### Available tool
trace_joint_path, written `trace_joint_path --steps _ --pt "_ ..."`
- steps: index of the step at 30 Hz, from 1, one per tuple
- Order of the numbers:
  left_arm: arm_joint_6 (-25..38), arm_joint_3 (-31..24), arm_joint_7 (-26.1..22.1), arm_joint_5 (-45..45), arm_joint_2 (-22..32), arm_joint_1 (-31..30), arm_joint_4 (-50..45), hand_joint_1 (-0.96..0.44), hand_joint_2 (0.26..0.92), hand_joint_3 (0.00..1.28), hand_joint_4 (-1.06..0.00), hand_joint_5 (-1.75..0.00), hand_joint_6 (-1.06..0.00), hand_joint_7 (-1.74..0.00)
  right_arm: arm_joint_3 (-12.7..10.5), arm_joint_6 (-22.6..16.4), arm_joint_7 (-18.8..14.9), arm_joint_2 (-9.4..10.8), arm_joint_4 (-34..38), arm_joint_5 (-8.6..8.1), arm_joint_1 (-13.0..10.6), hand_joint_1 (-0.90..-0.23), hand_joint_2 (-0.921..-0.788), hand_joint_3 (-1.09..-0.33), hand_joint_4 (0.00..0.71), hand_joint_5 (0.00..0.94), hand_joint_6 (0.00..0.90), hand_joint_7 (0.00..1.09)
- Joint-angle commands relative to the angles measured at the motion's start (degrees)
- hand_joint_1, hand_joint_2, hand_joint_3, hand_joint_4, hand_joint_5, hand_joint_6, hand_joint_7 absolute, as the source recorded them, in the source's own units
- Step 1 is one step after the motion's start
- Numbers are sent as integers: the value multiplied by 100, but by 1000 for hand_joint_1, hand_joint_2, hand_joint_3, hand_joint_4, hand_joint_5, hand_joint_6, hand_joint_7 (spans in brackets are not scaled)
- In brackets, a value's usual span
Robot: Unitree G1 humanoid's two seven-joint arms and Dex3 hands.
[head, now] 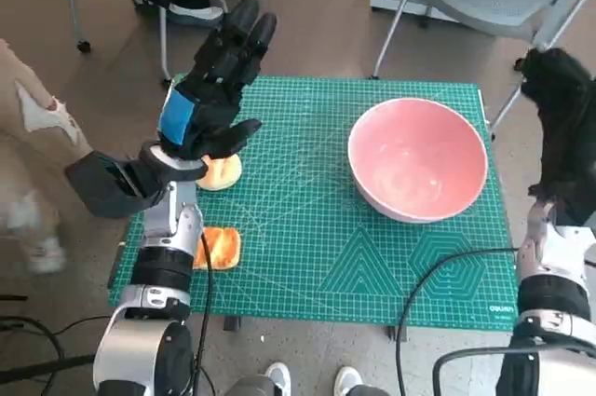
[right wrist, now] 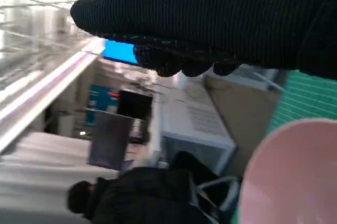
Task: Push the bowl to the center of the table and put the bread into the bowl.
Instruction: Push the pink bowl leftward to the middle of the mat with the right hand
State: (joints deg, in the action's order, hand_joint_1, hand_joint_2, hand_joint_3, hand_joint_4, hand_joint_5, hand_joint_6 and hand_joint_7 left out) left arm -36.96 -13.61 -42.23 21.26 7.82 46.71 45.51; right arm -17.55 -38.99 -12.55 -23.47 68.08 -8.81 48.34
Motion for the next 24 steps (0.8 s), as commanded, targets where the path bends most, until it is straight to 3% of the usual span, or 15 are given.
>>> trace_joint_path --steps 1,14,24 --pt "33 -41 -16 80 56 -86 -101 -693 921 277 -16 -2 -145 0 -68 302 -26 -77 285 -16 -29 -681 -921 -847 153 0 82 299" --pt "95 -62 48 72 98 -198 -280 -692 921 280 -16 -1 -144 0 -76 923 207 -81 614 78 -204 -613 -921 -902 153 0 116 228" --pt "173 -58 126 37 166 -284 -436 -691 921 284 -15 0 -146 -2 -105 1325 349 -8 722 59 -341 -640 -921 -913 161 2 139 194"
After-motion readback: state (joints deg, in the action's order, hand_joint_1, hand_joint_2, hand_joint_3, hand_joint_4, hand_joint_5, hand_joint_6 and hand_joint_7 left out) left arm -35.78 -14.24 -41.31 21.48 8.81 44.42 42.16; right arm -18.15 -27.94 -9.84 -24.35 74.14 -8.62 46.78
